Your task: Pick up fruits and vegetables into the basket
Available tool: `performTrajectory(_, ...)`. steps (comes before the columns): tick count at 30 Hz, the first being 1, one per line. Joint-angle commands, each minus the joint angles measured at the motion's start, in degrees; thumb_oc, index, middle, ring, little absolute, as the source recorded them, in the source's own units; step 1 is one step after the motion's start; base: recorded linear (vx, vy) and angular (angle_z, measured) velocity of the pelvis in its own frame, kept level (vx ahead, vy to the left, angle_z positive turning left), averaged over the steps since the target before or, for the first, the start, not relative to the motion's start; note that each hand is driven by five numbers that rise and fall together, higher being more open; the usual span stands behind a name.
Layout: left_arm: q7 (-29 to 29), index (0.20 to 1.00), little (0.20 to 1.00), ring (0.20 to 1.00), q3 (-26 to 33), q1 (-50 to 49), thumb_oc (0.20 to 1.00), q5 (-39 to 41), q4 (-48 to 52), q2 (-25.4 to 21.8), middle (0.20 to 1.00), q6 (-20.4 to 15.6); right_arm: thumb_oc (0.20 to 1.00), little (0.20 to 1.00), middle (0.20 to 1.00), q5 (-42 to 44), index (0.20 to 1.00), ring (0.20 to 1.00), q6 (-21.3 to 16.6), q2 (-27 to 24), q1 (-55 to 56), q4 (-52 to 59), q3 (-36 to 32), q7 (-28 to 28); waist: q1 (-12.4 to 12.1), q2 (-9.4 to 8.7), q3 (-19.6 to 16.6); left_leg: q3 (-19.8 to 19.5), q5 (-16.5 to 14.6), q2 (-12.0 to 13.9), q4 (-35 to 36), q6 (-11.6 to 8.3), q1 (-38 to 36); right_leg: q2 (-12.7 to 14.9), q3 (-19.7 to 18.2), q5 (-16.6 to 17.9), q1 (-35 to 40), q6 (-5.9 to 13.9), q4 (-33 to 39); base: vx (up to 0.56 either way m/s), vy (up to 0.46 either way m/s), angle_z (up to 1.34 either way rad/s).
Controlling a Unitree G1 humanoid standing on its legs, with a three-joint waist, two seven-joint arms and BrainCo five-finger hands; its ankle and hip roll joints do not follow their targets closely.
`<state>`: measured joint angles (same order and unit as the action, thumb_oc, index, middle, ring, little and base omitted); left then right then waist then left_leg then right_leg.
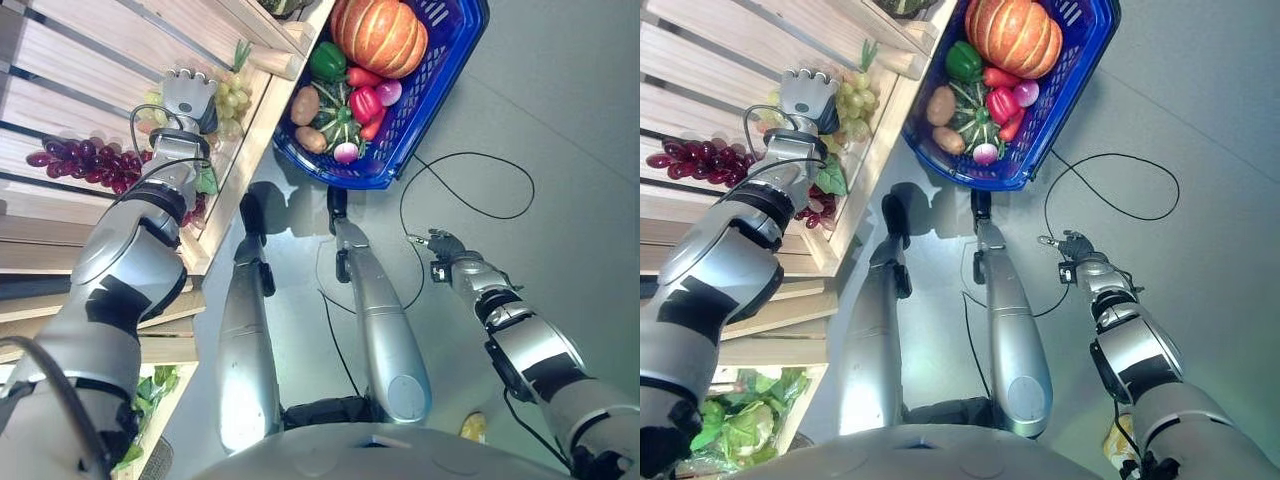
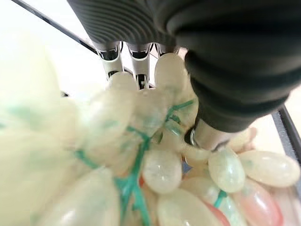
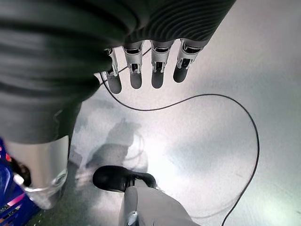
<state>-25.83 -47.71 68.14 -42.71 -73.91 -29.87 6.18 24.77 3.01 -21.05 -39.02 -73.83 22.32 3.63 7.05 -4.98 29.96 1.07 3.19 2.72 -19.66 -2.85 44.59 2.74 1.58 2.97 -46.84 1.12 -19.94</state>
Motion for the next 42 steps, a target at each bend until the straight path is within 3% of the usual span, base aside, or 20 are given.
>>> performTrajectory(1,3.58,0.2,0.2,0.2,2.13,-8.98,0.2,1.26,-5.03,1.89,0.2,0.78,1.0,1.0,1.0,0.94,1.0,1.0,0.27,-0.62,2.89,-0.2,1.15,0.7,-1.14,1.05,-0.16,-2.67,-1.54,-2.15,-0.58,-0.08,0.31,-3.19,-1.27,-1.32,0.98,2.34,-1.44,0.0,0.0,0.0)
performTrajectory(10,1.95,0.2,0.2,0.2,4.67,-9.84,0.2,11.57,-5.39,2.29,0.2,-1.1,1.0,1.0,1.0,1.15,1.0,1.0,0.1,-0.62,2.9,-0.46,1.03,0.76,-1.36,1.3,-0.16,-2.64,-1.35,-2.33,0.02,-0.02,-0.61,-3.21,-1.35,-1.48,1.86,2.27,-1.2,0.0,0.0,0.0)
performTrajectory(13,0.07,0.2,0.2,0.2,6.82,-9.96,0.2,23.0,-5.38,1.95,0.2,-4.54,1.0,1.0,1.0,1.37,1.0,1.0,0.01,-0.71,2.82,-0.58,1.19,0.62,-1.51,1.43,-0.16,-2.67,-1.13,-2.31,0.62,-0.03,-1.46,-3.29,-1.52,-1.52,2.54,2.26,-1.02,0.0,0.001,-0.02)
performTrajectory(14,0.06,0.2,0.2,0.2,6.82,-9.96,0.2,23.01,-5.38,1.95,0.2,-4.54,1.0,1.0,1.0,1.37,1.0,1.0,0.01,-0.71,2.82,-0.58,1.19,0.62,-1.51,1.43,-0.16,-2.67,-1.13,-2.31,0.62,-0.03,-1.47,-3.29,-1.52,-1.52,2.54,2.26,-1.02,0.0,0.0,0.0)
performTrajectory(16,0.04,0.2,0.2,0.2,12.97,-10.42,0.2,38.07,-5.26,1.32,0.2,-11.81,1.0,1.0,1.0,1.33,1.0,1.0,-0.57,-0.92,3.11,-1.0,0.87,0.47,-1.76,1.79,-0.16,-2.78,-0.93,-2.37,1.04,-0.04,-2.28,-3.27,-1.57,-1.76,3.27,2.29,-0.99,0.0,0.0,0.0)
performTrajectory(18,2.04,0.2,0.2,0.2,17.7,-10.87,0.2,47.05,-4.05,0.02,0.2,-17.49,1.0,1.0,1.0,1.18,1.0,1.0,-1.08,-1.43,3.75,-0.62,0.1,0.56,-1.93,2.2,-0.16,-2.77,-0.94,-2.36,1.43,-0.16,-3.13,-3.05,-1.36,-2.04,4.07,2.38,-0.79,0.0,0.0,0.0)
performTrajectory(26,7.72,0.2,0.2,0.2,25.48,-12.61,0.2,65.75,4.47,-3.01,0.2,-25.74,1.0,1.0,1.0,1.35,1.0,1.0,-3.21,-3.57,5.34,1.29,-2.06,1.7,-2.67,3.43,-0.16,-2.96,-0.9,-2.49,2.48,-0.36,-4.68,-2.35,-0.49,-2.71,5.54,2.38,-0.57,0.0,-0.001,0.01)
performTrajectory(35,17.92,0.2,0.2,0.2,31.79,-13.41,0.2,89.98,15.11,-2.76,0.2,-29.2,1.0,1.0,1.0,2.91,1.0,1.0,-10.82,-3.77,6.03,6.71,-4.38,6.05,-3.2,3.62,-0.16,-3.14,-1.59,-2.81,2.54,-0.16,-5.49,-1.82,0.42,-3.3,6.47,2.18,-0.48,-0.01,-0.026,0.05)
performTrajectory(42,23.62,0.2,0.2,0.2,34.36,-15.14,0.2,100.07,21.27,-1.01,0.2,-32.25,1.0,1.0,1.0,3.24,1.0,1.0,-15.33,-3.36,6.51,15.49,-4.98,11.16,-3.16,3.56,-0.16,-3.1,-1.32,-3.03,2.99,-0.26,-5.64,-1.52,0.77,-2.92,6.8,2.09,0.23,-0.01,-0.003,0.04)
